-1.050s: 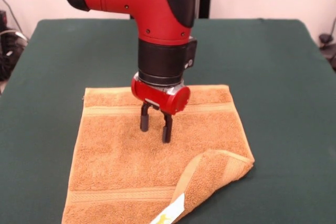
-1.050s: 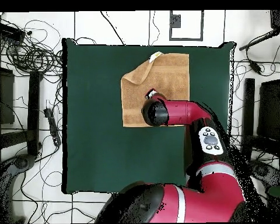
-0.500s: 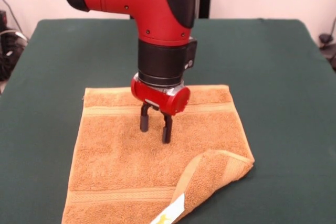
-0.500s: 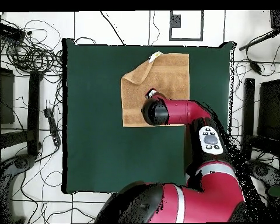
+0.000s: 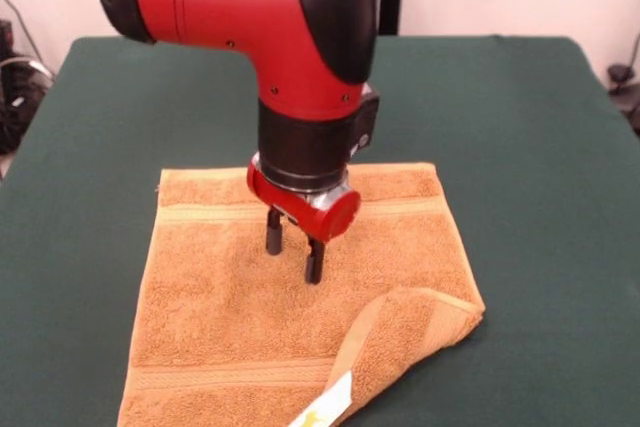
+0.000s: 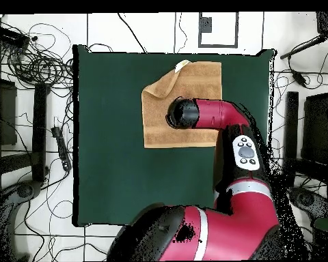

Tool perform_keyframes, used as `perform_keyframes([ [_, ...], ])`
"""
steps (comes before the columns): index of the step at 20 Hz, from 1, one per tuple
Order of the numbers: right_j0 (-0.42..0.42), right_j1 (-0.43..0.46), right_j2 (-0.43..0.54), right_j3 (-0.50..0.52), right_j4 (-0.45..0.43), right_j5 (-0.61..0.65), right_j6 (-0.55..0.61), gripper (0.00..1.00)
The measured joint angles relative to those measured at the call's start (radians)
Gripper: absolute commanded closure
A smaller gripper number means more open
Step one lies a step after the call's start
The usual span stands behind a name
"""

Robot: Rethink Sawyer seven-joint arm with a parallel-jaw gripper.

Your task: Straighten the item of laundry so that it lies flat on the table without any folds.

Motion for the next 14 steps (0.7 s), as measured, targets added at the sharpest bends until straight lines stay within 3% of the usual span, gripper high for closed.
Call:
perform_keyframes([
  [5,0.014,0.04,0.0,-0.106,0.006,0.133,0.0,0.0],
  [14,0.02,0.084,0.001,-0.216,0.011,0.187,0.0,0.0],
])
